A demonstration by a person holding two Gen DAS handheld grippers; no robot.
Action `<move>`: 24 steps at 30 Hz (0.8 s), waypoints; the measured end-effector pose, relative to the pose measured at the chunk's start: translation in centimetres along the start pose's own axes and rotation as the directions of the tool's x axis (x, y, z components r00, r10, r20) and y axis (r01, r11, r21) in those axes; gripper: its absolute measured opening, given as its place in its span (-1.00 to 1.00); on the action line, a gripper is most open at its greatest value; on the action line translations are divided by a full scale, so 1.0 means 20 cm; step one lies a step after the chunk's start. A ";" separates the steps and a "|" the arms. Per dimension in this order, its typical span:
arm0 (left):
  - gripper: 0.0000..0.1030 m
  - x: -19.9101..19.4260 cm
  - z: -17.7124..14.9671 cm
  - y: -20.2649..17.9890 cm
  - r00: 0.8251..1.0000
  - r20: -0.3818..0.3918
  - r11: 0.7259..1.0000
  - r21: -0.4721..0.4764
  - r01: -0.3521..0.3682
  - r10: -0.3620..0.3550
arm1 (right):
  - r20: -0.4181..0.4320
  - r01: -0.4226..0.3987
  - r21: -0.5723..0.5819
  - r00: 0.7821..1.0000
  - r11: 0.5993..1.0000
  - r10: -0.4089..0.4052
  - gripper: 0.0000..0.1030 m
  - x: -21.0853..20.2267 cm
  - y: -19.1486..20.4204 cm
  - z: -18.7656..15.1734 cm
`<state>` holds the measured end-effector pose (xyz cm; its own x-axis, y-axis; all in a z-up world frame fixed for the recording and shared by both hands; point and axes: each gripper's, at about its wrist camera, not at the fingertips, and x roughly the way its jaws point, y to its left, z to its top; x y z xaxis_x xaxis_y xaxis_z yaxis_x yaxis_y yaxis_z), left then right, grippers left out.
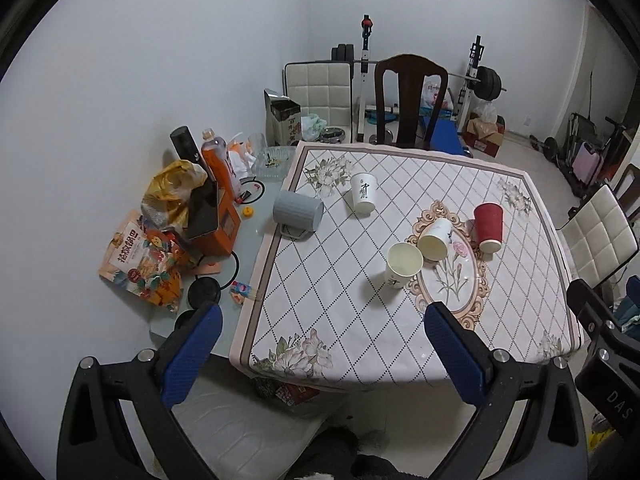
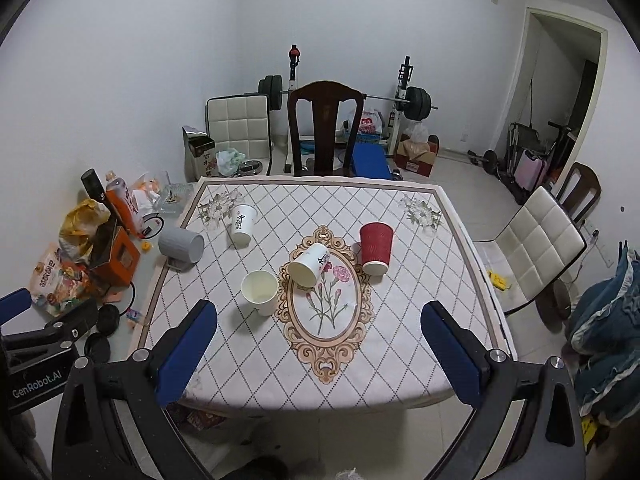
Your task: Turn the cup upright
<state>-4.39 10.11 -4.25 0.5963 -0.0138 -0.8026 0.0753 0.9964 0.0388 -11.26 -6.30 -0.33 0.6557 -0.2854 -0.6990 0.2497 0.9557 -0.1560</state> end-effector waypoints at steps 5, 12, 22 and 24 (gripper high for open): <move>1.00 -0.09 -0.02 0.00 1.000 0.020 1.000 -0.011 0.001 -0.001 | 0.009 -0.008 0.002 1.000 1.000 0.008 1.00 -0.11 -0.03 -0.02; 1.00 -0.15 -0.05 0.00 1.000 0.029 1.000 -0.014 -0.005 0.005 | 0.012 -0.019 -0.012 1.000 1.000 0.019 1.00 -0.19 -0.02 -0.04; 1.00 -0.20 -0.10 0.01 0.999 0.032 1.000 -0.017 -0.025 0.026 | 0.006 -0.033 -0.019 0.999 0.999 0.033 1.00 -0.20 -0.01 -0.06; 1.00 -0.21 -0.11 0.01 0.999 0.033 0.999 -0.021 -0.030 0.031 | 0.004 -0.037 -0.019 0.999 0.999 0.037 1.00 -0.21 -0.01 -0.06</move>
<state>-8.67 10.63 -2.21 0.6247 0.0139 -0.7808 0.0408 0.9979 0.0504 -15.01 -5.25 1.78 0.6674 -0.2504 -0.7013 0.2122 0.9667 -0.1432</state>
